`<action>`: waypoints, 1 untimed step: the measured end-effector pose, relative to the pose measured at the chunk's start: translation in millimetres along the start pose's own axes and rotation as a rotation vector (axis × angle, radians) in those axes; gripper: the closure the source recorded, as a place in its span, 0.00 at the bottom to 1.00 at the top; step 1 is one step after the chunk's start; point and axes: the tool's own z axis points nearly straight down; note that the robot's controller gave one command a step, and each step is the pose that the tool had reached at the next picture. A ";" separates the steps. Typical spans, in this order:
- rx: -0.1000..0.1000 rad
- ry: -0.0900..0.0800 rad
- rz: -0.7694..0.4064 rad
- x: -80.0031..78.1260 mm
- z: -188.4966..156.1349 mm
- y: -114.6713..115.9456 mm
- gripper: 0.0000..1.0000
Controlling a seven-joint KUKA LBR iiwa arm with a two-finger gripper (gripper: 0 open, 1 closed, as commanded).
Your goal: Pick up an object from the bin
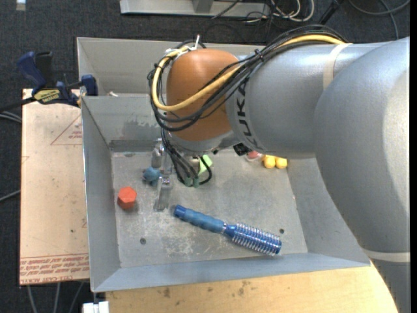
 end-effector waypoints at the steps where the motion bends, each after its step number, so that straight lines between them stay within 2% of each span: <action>1: 0.004 0.005 0.195 -26.8 93.4 -47.1 0.00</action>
Offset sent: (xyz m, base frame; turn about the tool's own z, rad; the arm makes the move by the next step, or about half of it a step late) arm 0.0255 -0.0465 -0.0897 0.1944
